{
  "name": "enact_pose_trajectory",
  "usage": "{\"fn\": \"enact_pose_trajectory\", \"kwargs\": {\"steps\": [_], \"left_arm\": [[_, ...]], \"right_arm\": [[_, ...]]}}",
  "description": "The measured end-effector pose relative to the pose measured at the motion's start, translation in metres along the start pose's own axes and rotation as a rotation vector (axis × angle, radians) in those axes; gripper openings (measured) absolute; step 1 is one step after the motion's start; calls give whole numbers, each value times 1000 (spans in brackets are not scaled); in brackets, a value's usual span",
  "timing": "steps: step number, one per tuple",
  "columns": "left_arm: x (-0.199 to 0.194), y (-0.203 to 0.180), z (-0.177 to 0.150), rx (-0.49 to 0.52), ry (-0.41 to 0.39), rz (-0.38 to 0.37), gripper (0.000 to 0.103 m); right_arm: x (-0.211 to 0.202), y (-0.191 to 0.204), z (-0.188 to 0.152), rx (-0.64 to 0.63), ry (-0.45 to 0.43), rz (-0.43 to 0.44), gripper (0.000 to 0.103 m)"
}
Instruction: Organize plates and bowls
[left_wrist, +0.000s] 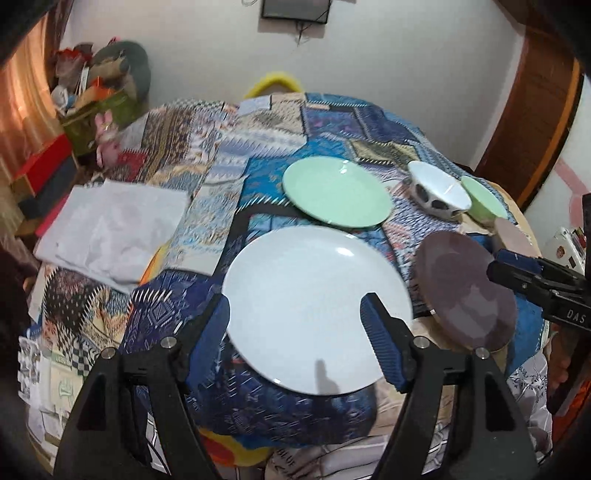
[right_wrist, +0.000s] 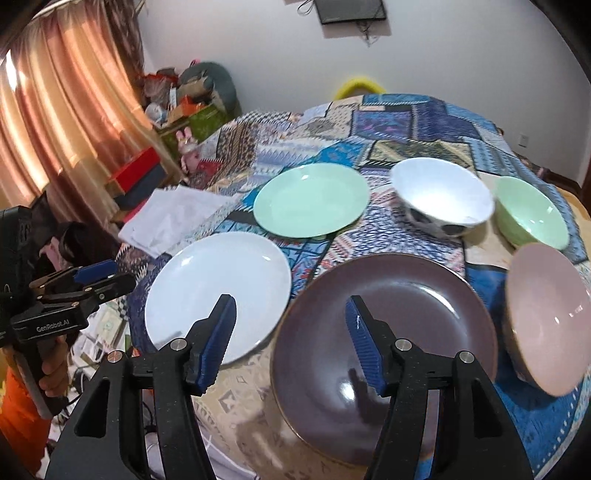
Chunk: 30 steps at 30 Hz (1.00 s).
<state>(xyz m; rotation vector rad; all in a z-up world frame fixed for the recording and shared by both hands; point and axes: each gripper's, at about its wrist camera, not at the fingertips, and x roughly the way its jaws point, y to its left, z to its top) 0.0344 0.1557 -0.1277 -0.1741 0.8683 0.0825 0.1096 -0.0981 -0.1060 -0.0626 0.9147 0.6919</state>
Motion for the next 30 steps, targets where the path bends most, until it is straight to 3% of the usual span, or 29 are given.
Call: {"fn": "enact_pose_trajectory", "kwargs": {"steps": [9, 13, 23, 30], "left_arm": [[22, 20, -19, 0, 54, 30, 73], [33, 26, -24, -41, 87, 5, 73], [58, 36, -34, -109, 168, -10, 48], [68, 33, -34, -120, 201, -30, 33]], "right_arm": [[47, 13, 13, -67, 132, 28, 58], [67, 16, 18, -103, 193, 33, 58], [102, 16, 31, -153, 304, 48, 58], [119, 21, 33, -191, 380, 80, 42]]}}
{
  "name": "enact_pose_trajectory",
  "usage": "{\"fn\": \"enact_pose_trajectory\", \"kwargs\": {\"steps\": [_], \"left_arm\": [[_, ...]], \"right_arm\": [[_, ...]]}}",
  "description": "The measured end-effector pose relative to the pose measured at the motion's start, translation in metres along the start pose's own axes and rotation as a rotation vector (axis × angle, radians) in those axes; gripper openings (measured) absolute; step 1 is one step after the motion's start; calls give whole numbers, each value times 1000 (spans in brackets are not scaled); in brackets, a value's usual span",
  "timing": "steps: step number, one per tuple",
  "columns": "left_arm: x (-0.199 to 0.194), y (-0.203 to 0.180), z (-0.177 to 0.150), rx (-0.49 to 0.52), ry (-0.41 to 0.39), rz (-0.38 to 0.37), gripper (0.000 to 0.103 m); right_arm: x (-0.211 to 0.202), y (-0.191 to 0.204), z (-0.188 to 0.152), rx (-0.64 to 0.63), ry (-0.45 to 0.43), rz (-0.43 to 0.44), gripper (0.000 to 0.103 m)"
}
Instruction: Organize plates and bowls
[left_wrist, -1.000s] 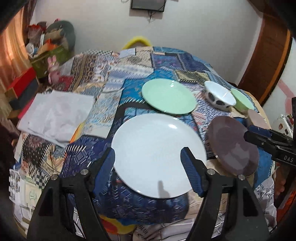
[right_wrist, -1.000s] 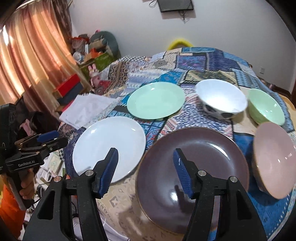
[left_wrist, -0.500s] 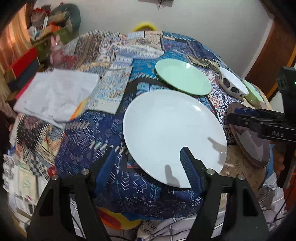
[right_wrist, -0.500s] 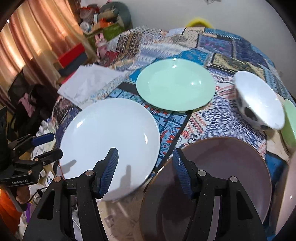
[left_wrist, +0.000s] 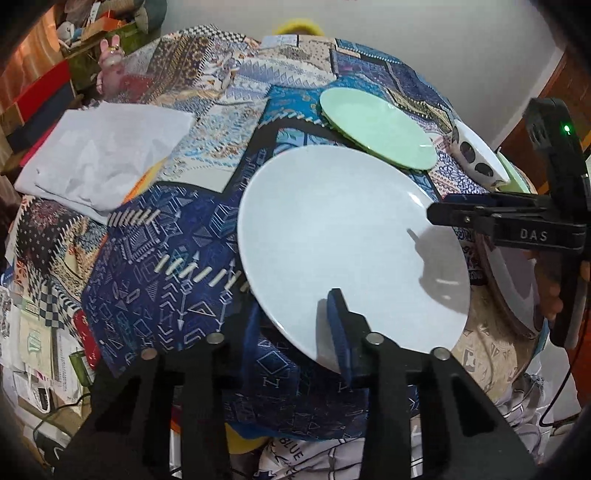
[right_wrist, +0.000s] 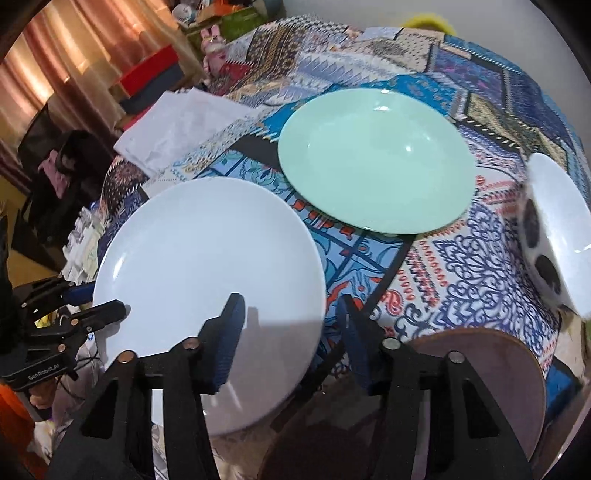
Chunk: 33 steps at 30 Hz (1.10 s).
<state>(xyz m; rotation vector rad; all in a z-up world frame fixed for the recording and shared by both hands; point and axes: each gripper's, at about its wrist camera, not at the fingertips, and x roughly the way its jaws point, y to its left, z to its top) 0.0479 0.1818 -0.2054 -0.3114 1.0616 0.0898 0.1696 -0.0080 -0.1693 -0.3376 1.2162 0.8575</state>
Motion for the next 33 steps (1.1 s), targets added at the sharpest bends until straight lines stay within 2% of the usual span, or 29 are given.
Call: {"fn": "enact_pose_trajectory", "kwargs": {"steps": [5, 9, 14, 19, 22, 28, 33], "left_arm": [[0, 0, -1, 4, -7, -4, 33], [1, -1, -3, 12, -10, -4, 33], [1, -2, -3, 16, -9, 3, 34], [-1, -4, -2, 11, -4, 16, 34], [-3, -4, -2, 4, -7, 19, 33], [-7, 2, 2, -45, -12, 15, 34], [-18, 2, 6, -55, -51, 24, 33]], "right_arm": [[14, -1, 3, -21, 42, -12, 36], [16, 1, 5, -20, 44, -25, 36], [14, -2, 6, 7, 30, -23, 33], [10, 1, 3, 10, 17, -48, 33], [6, 0, 1, 25, 9, -33, 33], [-8, 1, 1, 32, -44, -21, 33], [-21, 4, 0, 39, -86, -12, 33]]}}
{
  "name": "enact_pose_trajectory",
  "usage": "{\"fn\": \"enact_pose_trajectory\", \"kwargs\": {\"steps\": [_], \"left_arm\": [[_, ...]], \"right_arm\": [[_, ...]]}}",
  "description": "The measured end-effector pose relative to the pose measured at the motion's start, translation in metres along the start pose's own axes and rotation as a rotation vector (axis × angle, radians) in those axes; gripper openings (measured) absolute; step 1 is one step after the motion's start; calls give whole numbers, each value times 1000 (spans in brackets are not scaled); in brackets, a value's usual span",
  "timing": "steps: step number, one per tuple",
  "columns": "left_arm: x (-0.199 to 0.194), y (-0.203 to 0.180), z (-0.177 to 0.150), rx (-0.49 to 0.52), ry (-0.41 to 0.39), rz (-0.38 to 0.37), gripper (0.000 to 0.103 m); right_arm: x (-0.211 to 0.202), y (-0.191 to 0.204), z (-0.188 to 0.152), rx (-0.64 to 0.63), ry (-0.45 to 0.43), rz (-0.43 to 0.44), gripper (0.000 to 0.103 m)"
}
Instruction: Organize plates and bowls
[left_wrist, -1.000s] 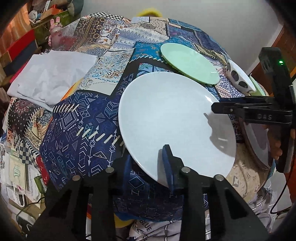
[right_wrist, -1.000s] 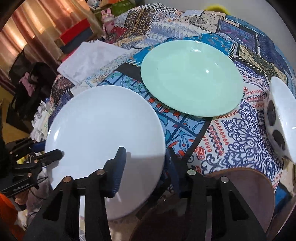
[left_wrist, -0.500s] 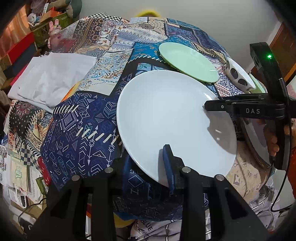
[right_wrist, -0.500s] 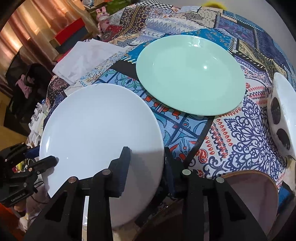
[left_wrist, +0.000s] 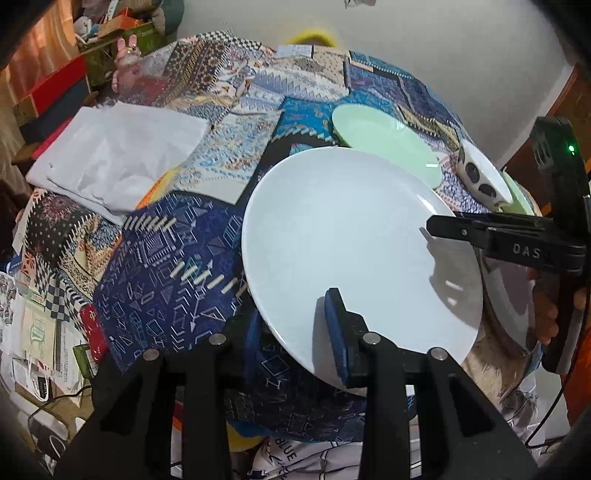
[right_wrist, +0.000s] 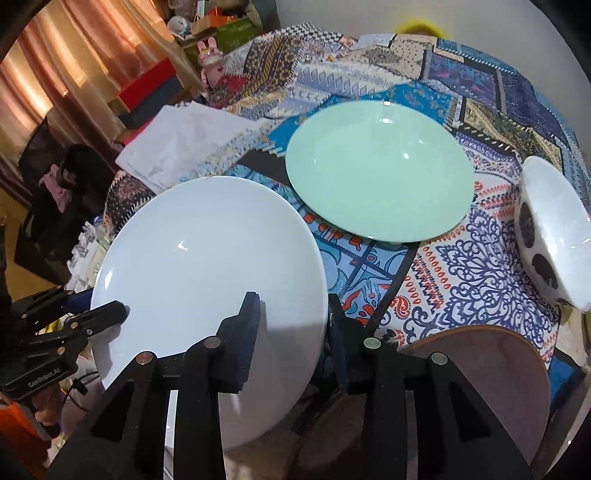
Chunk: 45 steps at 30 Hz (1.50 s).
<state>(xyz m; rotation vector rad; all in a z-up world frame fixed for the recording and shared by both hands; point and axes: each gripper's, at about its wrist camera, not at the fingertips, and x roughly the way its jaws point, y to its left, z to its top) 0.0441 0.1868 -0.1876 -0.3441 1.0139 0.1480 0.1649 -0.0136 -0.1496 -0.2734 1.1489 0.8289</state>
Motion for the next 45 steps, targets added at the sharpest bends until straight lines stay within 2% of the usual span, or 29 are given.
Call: {"fn": "enact_pose_trajectory", "kwargs": {"steps": [11, 25, 33, 45], "left_arm": [[-22, -17, 12, 31, -54, -11, 33], [-46, -65, 20, 113, -112, -45, 33], [-46, -100, 24, 162, -89, -96, 34], [-31, -159, 24, 231, -58, -150, 34]], "right_arm": [[-35, -4, -10, 35, -89, -18, 33], [-89, -28, -36, 114, -192, -52, 33], [-117, -50, -64, 177, -245, -85, 33], [-143, -86, -99, 254, -269, -133, 33]]}}
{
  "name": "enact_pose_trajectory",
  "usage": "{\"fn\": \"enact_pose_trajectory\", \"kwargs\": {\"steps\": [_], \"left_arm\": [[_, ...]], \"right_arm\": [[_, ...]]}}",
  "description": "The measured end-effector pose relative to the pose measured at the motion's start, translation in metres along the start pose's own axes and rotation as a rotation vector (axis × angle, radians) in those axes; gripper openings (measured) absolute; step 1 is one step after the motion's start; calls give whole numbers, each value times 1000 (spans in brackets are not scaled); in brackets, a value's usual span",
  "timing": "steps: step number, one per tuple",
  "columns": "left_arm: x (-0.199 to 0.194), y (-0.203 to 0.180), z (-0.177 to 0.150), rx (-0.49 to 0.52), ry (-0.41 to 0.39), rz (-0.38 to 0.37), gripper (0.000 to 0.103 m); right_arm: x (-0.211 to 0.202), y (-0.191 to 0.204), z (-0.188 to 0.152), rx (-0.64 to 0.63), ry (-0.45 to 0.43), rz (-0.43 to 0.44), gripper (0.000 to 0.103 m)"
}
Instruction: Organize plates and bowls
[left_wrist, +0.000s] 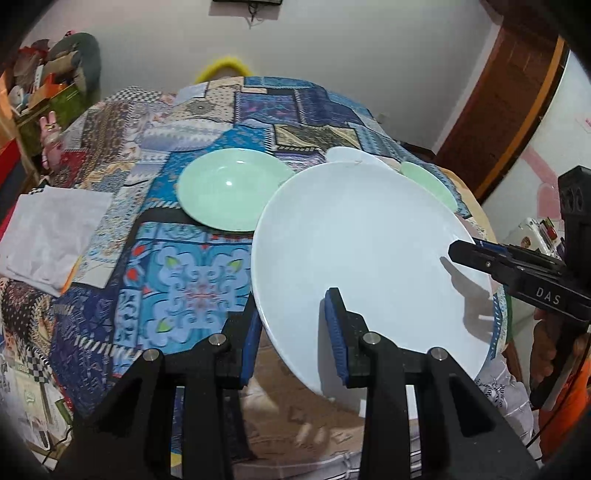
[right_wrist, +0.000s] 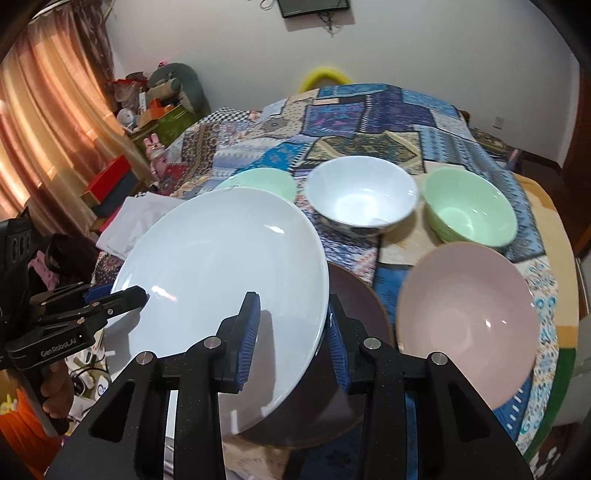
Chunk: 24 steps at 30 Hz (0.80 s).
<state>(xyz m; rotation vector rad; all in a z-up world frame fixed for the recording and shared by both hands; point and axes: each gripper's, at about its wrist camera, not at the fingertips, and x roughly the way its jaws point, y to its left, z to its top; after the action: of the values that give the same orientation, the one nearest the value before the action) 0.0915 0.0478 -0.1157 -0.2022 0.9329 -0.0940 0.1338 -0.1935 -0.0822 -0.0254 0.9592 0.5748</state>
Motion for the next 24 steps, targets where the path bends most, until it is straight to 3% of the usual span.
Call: {"fn": "enact_pose_trajectory", "kwargs": {"steps": [9, 24], "left_arm": [[27, -25, 4, 34, 50, -19, 34], [62, -22, -5, 30, 141, 1, 34]], "right_arm": [[2, -28, -15, 58, 19, 2, 33], [26, -40, -33, 97, 90, 32, 33]]}}
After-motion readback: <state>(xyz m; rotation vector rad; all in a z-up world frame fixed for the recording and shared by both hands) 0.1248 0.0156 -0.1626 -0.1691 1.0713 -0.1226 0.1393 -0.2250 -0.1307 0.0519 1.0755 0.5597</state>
